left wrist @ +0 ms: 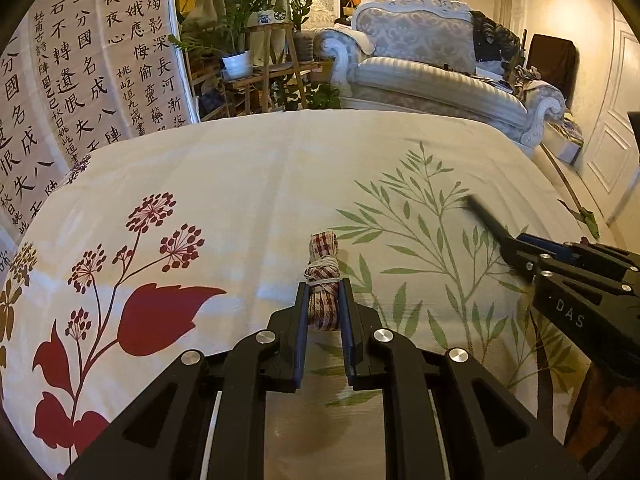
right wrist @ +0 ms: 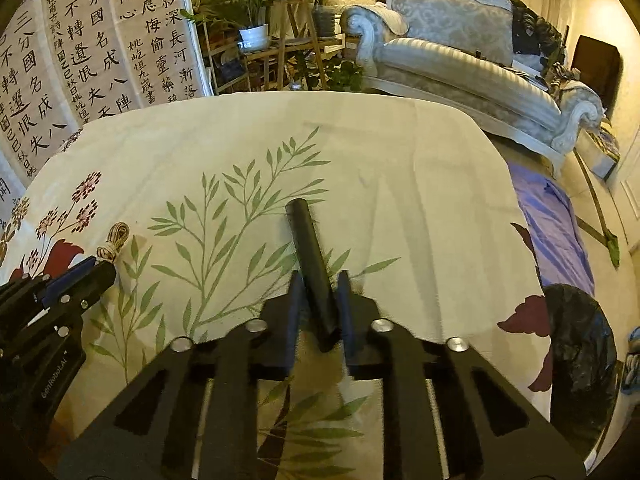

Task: Collect trash
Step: 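Carry the twine bundle and black tube over the black bin with both grippers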

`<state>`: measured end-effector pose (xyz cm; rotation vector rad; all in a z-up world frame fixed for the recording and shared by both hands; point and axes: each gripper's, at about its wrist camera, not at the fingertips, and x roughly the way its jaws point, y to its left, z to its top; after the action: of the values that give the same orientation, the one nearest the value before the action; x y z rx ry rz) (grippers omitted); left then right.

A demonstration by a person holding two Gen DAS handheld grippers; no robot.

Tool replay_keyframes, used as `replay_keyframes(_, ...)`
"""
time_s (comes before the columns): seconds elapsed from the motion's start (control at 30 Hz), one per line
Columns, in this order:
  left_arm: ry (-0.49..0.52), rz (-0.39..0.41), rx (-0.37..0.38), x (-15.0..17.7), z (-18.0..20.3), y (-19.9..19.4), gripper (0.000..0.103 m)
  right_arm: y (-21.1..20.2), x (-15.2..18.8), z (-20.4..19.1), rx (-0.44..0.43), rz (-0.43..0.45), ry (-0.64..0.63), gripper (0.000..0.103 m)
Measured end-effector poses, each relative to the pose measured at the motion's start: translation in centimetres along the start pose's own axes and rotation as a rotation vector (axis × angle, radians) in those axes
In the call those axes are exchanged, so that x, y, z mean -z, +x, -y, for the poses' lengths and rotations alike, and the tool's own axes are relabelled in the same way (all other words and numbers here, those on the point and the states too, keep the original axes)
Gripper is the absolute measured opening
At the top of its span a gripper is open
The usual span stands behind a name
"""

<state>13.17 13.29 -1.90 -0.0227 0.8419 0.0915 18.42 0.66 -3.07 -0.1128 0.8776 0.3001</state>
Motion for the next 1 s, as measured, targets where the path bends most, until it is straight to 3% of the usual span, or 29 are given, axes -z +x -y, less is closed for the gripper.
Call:
replay_keyframes(0.4,0.017,0.018,0.028,0.4,1.7,-0.9,0.016,-3.0,2.7,1.6,0.009,0.044,0.043,0.013)
replay_keyframes(1.0,0.119,0.062,0.152,2.2,10.3,-4.2,0.016,-9.8,8.4,9.0,0.125,0.125,0.2,0.013)
